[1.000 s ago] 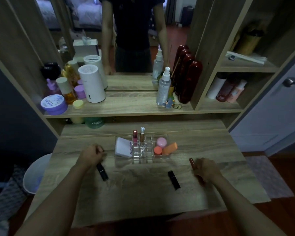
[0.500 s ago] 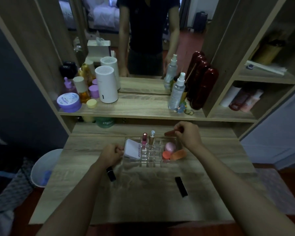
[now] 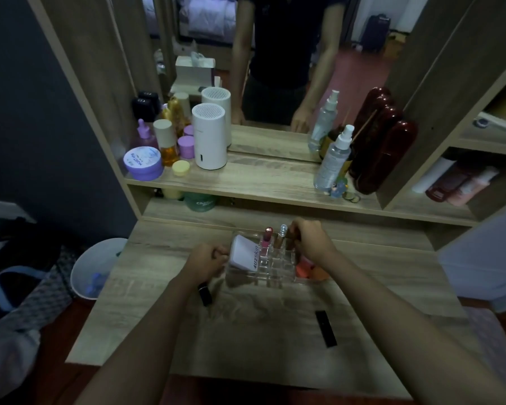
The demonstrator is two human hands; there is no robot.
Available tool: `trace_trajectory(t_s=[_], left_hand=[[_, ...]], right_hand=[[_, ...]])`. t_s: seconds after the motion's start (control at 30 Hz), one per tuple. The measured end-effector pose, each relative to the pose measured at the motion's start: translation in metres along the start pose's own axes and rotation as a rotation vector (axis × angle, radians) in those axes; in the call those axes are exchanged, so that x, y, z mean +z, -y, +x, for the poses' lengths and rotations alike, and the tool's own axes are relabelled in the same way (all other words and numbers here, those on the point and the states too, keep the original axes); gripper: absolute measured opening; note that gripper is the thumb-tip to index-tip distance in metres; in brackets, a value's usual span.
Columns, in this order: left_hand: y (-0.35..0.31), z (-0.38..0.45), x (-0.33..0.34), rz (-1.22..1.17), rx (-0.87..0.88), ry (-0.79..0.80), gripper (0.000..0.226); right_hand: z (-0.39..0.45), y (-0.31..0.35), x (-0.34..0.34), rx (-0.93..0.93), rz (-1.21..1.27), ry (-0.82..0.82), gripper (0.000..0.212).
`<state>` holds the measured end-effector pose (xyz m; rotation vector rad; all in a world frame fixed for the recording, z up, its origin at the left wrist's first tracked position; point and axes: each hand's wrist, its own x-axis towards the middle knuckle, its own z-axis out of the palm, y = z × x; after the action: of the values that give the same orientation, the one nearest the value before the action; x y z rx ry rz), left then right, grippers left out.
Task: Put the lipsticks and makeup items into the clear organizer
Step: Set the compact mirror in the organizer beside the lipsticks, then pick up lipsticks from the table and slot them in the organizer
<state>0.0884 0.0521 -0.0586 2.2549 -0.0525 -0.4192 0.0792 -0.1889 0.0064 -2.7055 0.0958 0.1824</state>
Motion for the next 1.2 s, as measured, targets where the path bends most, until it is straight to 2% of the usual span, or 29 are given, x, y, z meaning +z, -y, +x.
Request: trace_trajectory(t_s=[0.3, 0.57, 0.63, 0.7, 0.83, 0.93, 1.0, 1.13, 1.2], left_hand=[[0.017, -0.003, -0.012, 0.047, -0.062, -0.090, 0.015], [0.035, -0.004, -0.028, 0.166, -0.095, -0.028, 0.007], [0.038, -0.007, -0.031, 0.187, -0.018, 0.002, 0.007], [0.039, -0.014, -0.035, 0.216, 0.135, 0.045, 0.022], [0.033, -0.027, -0.039, 0.374, 0.438, 0.187, 0.032], [0.027, -0.035, -0.033, 0.495, 0.481, 0.258, 0.034], [0.024, -0.037, -0.028, 0.578, 0.490, 0.281, 0.029], [0.021, -0.037, -0.023, 0.675, 0.491, 0.318, 0.023], [0.022, -0.037, -0.022, 0.710, 0.491, 0.319, 0.022]], right_hand=[[0.006, 0.003, 0.009, -0.003, -0.055, 0.042, 0.019], [0.002, -0.002, -0.002, -0.032, -0.043, 0.038, 0.031], [-0.003, -0.003, -0.009, -0.045, -0.048, 0.039, 0.035], [-0.009, -0.006, -0.018, -0.053, -0.053, 0.017, 0.038], [-0.031, -0.022, -0.039, -0.051, -0.032, -0.143, 0.014], [-0.056, -0.043, -0.051, 0.008, -0.056, -0.193, 0.002], [-0.073, -0.057, -0.055, 0.074, -0.046, -0.123, 0.006], [-0.109, -0.075, -0.030, 0.184, -0.040, 0.252, 0.021], [-0.124, -0.076, -0.002, 0.234, -0.029, 0.311, 0.010]])
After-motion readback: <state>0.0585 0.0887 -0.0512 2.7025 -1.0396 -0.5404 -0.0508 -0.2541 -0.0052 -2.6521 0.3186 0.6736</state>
